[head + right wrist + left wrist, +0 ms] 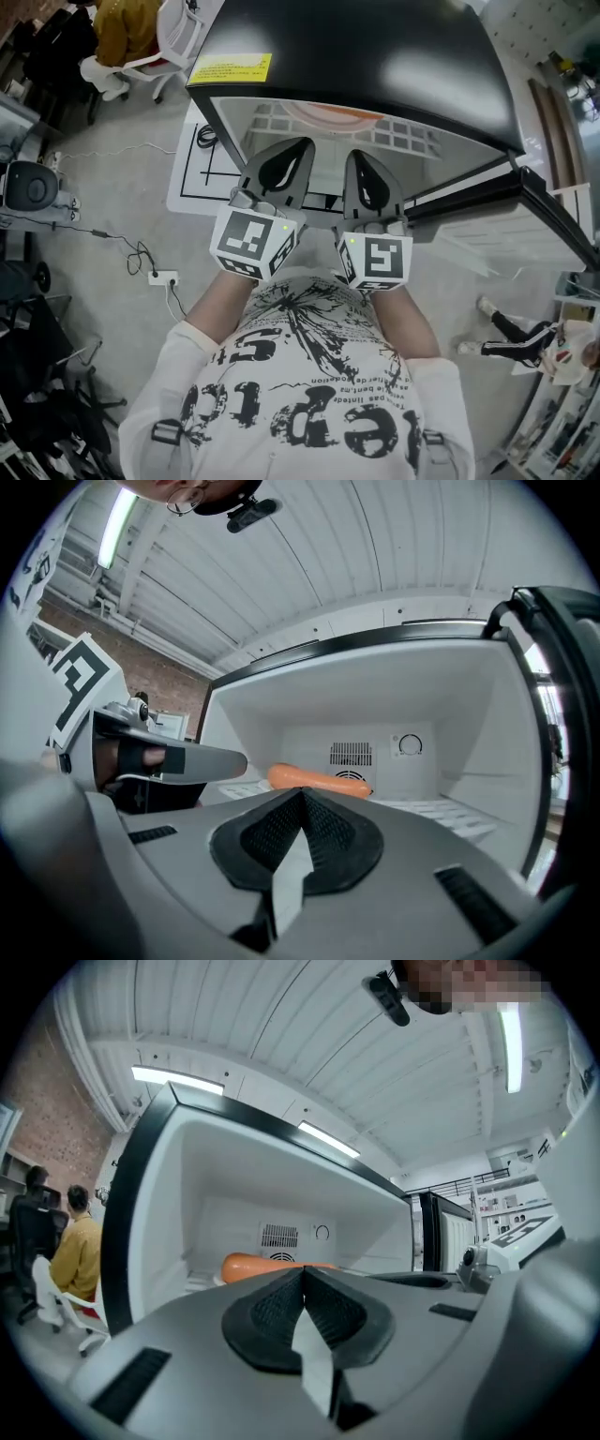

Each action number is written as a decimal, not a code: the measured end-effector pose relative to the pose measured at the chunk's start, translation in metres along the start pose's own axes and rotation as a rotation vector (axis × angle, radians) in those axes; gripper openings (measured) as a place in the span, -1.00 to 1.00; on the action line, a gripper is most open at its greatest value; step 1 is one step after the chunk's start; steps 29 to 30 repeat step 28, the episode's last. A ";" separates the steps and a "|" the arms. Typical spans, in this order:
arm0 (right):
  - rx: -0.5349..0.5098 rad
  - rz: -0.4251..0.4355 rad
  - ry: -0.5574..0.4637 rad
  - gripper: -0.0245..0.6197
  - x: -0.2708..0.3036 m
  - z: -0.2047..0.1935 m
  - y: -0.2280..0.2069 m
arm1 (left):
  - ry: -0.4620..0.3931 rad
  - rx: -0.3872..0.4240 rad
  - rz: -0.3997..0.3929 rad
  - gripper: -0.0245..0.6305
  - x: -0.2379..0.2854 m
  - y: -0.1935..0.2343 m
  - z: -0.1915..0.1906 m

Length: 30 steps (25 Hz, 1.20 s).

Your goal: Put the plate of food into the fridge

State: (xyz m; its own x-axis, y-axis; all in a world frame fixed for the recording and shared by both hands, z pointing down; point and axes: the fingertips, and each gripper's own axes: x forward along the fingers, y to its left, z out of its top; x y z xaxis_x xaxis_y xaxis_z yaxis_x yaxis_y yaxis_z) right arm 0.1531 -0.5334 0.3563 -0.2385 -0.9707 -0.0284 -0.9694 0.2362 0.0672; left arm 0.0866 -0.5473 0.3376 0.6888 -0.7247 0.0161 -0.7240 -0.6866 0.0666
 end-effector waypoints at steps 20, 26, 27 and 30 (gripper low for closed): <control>-0.063 -0.030 0.002 -0.92 -0.015 -0.003 0.012 | -0.033 0.000 0.013 -0.90 -0.013 0.001 -0.015; -0.057 -0.026 0.005 -0.92 -0.012 -0.001 0.017 | -0.017 0.014 0.010 -0.90 -0.016 0.005 -0.015; -0.057 -0.023 0.006 -0.92 -0.012 0.000 0.018 | -0.015 0.015 0.014 -0.90 -0.017 0.008 -0.015; -0.057 -0.020 0.008 -0.92 -0.011 0.000 0.019 | -0.013 0.016 0.018 -0.90 -0.018 0.011 -0.014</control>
